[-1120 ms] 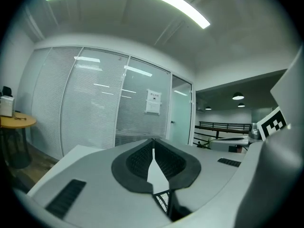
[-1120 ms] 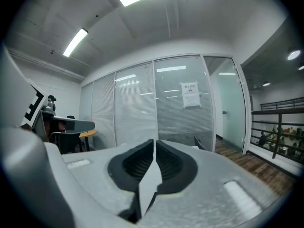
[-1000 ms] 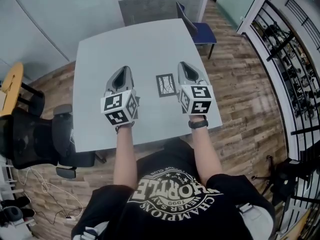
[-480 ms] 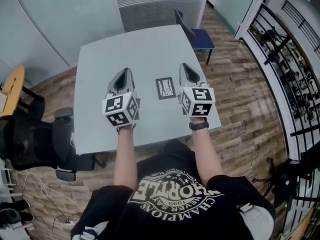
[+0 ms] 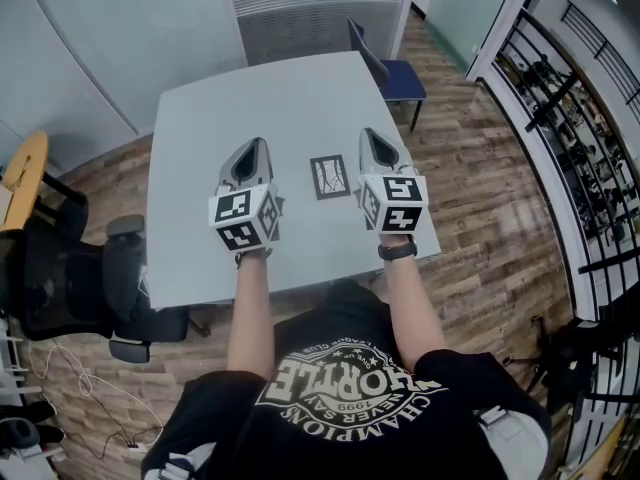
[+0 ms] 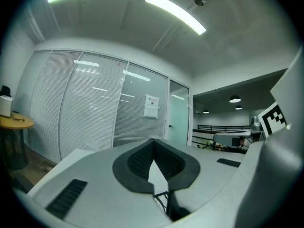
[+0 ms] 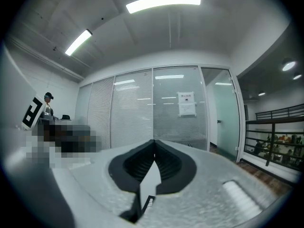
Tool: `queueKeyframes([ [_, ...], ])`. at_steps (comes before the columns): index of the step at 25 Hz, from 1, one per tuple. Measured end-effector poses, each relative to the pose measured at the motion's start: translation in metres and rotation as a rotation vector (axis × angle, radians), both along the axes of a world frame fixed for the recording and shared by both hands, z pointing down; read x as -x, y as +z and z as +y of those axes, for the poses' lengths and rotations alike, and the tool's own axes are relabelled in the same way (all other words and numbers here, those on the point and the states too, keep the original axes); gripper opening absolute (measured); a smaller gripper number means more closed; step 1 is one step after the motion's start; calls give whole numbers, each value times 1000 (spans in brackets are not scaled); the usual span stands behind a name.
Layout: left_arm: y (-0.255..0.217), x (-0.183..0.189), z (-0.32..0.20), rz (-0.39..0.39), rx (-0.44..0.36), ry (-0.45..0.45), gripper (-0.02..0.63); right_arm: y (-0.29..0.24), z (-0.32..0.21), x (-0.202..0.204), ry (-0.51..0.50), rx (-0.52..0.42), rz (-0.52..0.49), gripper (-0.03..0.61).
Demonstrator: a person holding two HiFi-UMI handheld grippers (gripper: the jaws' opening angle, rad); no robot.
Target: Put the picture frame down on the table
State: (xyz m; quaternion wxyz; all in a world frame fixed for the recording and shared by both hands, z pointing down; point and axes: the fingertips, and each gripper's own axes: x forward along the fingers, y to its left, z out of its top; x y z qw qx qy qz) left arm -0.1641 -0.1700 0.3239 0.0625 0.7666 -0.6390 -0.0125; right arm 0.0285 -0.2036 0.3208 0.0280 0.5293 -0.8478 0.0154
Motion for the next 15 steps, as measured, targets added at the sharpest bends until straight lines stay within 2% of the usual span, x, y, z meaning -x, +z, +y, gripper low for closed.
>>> queueKeyframes([
  [15,31,-3,-28,24,59,14,6,26,-23,-4,21,49,32,-2],
])
